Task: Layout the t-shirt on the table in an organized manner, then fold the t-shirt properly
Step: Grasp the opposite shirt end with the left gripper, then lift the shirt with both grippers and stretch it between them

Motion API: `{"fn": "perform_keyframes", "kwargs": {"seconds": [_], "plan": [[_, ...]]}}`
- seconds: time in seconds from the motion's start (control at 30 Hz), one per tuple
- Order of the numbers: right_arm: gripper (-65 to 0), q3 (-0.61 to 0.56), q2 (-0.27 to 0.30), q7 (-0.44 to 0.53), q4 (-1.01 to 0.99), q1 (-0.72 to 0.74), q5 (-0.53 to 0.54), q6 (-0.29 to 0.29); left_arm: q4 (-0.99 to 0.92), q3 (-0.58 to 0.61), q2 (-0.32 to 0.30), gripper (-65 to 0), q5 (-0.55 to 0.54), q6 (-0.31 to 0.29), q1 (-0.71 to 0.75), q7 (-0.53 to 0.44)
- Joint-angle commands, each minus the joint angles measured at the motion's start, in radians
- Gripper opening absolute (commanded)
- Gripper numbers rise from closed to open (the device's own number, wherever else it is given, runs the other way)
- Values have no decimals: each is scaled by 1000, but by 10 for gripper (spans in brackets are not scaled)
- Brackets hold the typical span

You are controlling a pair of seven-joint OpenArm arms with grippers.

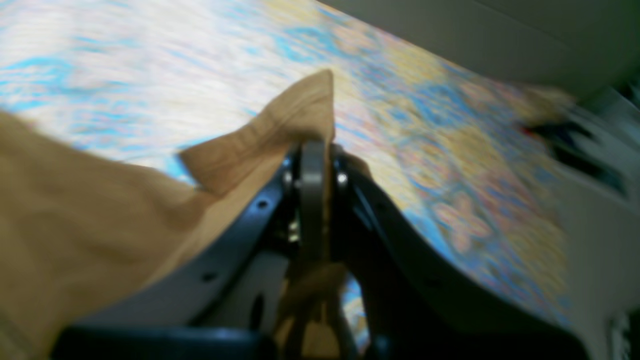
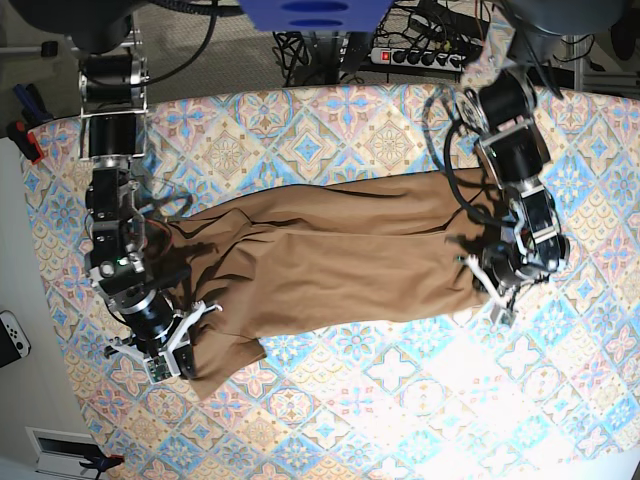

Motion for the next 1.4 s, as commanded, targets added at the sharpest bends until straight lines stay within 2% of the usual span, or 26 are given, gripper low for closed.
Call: {"fn": "perform_keyframes", "kwargs": {"seconds": [0.0, 0.1, 0.2, 0.63, 0.8, 0.93, 1.37], "plan": [[-650, 3, -15, 36, 18, 31, -4, 4, 63, 3, 3, -650, -2, -3, 9, 41], [-650, 3, -22, 36, 18, 31, -43, 4, 214, 6, 9, -650, -38, -3, 75, 92], [-650, 5, -22, 36, 18, 31, -38, 1, 293, 8, 9, -650, -56, -3, 105, 125], [-650, 167, -24, 36, 29, 23, -38, 1, 448, 3, 11, -650, -56, -3, 165, 133], [-650, 206, -24, 30, 29, 22, -38, 1, 529, 2, 6, -650, -58, -3, 198, 198], [-650, 242, -56, 27, 55, 22, -38, 4, 592, 3, 6, -650, -50, -3, 251, 204], [-650, 269, -87, 28, 162, -185, -38, 4, 732, 3, 5, -650, -48, -3, 386, 204]]}}
